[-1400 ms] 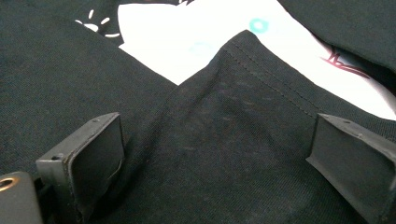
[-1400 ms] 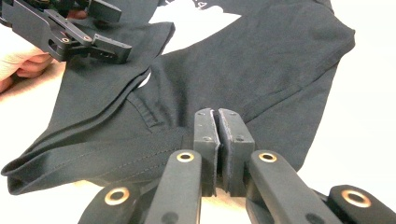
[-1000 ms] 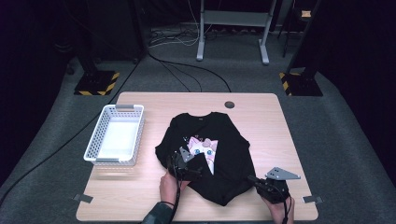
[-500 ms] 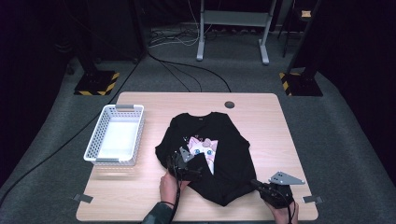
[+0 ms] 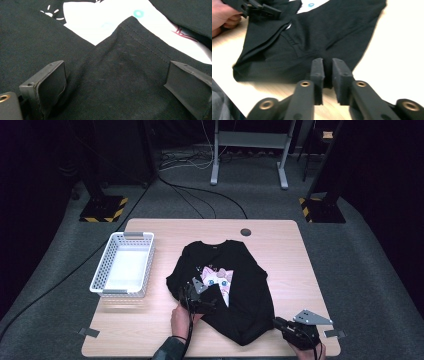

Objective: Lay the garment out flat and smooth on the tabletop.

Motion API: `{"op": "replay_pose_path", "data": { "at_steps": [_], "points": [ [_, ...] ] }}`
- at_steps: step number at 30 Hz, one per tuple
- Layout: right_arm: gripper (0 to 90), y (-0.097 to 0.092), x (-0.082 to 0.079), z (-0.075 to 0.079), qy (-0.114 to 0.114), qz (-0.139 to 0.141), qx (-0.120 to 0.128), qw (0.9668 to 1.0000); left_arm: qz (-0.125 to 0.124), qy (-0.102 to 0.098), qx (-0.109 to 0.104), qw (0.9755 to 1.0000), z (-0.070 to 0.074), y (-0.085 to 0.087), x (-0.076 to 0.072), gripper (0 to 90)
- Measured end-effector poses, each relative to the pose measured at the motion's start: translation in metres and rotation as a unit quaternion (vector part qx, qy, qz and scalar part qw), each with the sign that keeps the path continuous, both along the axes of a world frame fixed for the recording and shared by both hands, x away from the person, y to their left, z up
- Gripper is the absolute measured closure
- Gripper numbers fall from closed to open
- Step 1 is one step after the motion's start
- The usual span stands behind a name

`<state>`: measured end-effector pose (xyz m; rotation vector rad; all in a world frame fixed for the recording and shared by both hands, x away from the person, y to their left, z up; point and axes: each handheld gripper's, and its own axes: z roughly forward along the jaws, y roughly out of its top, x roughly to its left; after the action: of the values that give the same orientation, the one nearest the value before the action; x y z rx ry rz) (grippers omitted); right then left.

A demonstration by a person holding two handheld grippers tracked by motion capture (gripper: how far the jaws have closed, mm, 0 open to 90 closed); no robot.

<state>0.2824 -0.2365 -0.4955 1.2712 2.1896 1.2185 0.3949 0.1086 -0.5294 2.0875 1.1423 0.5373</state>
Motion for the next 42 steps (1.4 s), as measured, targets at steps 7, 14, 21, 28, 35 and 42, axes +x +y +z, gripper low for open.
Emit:
{"op": "replay_pose_path", "data": {
  "at_steps": [7,14,21,28,35,42],
  "points": [
    [62.5,-0.02,-0.011,0.005,-0.009,-0.022,0.01,0.9997,0.0,0.0,0.0,1.0,0.0,0.0,0.0,3.3],
    [28.8,-0.017,0.022,-0.012,0.014,-0.038,0.005,0.9992,0.0,0.0,-0.001,1.0,0.0,0.0,0.0,3.3],
    [14.4,-0.002,0.069,-0.03,0.023,-0.025,-0.009,0.9994,0.0,0.001,-0.001,1.0,0.0,0.0,0.0,3.3],
    [16.0,0.004,0.089,-0.032,0.02,-0.048,-0.057,0.9971,-0.004,0.001,-0.001,1.0,0.0,0.0,0.001,3.3],
    [16.4,0.01,0.084,-0.033,0.014,-0.06,-0.078,0.9951,-0.023,0.008,-0.003,0.9997,0.0,0.003,0.006,2.1],
    [16.4,0.01,0.083,-0.033,0.014,-0.062,-0.077,0.995,-0.031,0.012,-0.005,0.9994,0.0,0.004,0.009,1.6]
  ]
}}
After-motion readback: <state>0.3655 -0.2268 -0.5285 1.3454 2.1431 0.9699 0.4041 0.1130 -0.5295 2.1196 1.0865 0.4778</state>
